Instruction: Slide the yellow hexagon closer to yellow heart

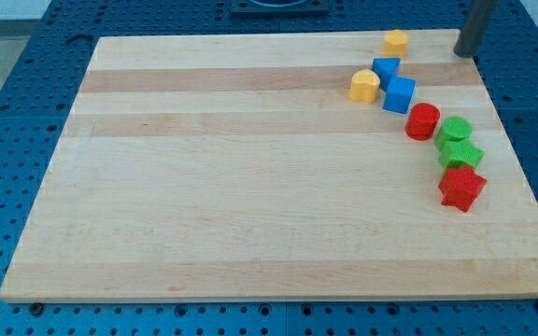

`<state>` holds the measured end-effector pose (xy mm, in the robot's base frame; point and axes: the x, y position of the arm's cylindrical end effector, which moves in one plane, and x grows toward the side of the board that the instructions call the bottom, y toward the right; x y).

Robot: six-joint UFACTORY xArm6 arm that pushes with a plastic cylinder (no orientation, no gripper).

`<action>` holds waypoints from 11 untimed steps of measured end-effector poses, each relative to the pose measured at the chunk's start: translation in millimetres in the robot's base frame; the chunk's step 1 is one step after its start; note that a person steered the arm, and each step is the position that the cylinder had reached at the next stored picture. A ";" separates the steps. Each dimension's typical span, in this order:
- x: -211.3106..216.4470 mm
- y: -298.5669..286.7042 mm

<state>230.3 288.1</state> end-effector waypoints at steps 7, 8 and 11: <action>-13.1 -172.6; -37.6 -137.5; 4.5 -160.5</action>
